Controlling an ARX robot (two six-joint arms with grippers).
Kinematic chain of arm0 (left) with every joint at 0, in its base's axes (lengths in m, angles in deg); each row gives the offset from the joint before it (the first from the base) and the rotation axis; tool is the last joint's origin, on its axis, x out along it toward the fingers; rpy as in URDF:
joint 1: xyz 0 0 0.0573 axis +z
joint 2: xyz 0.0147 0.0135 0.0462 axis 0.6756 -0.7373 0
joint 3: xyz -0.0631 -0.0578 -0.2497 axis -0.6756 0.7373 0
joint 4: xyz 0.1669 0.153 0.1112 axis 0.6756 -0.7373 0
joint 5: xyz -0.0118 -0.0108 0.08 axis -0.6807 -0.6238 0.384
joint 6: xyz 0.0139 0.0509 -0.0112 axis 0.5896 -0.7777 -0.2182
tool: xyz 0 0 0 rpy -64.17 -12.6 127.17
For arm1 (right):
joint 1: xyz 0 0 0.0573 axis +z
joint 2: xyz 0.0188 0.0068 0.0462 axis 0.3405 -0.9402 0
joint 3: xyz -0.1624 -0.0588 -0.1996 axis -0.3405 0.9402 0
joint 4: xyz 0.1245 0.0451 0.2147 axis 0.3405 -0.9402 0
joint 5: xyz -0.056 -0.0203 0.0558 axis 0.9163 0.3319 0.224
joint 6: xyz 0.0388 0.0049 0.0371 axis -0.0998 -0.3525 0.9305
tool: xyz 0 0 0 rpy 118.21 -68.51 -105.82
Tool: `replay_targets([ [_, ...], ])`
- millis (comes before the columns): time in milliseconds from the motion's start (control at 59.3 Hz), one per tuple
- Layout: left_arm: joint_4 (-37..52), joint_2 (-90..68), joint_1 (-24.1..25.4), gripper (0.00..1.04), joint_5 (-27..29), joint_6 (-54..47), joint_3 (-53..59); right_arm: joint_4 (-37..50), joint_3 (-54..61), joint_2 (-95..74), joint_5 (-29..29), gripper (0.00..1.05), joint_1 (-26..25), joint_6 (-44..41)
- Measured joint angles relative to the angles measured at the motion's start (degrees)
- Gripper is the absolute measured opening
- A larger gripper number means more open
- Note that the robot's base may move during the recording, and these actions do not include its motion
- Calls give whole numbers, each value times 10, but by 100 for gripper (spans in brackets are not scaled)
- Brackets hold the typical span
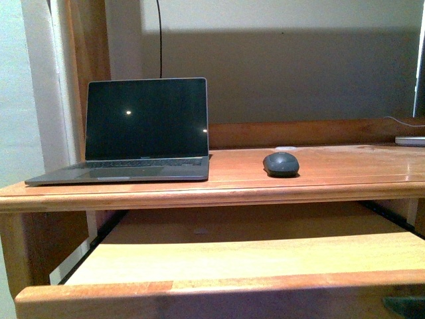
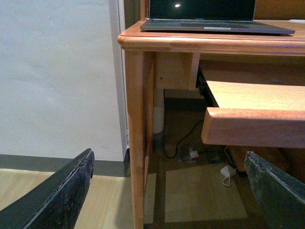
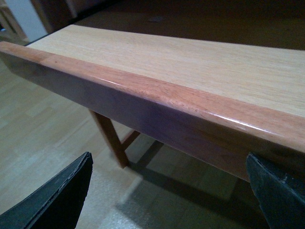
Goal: Place mouse
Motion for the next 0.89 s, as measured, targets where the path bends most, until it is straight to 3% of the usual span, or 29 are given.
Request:
replay_targets([
  [388,0,0,0,97,0,0,0,-48,-221,-166,253,97,89,9],
  [691,0,0,0,97,0,0,0,-72,-300,-212,356,97,123,6],
  [893,0,0,0,97,0,0,0,-65,-295,-209,368,97,126,10],
])
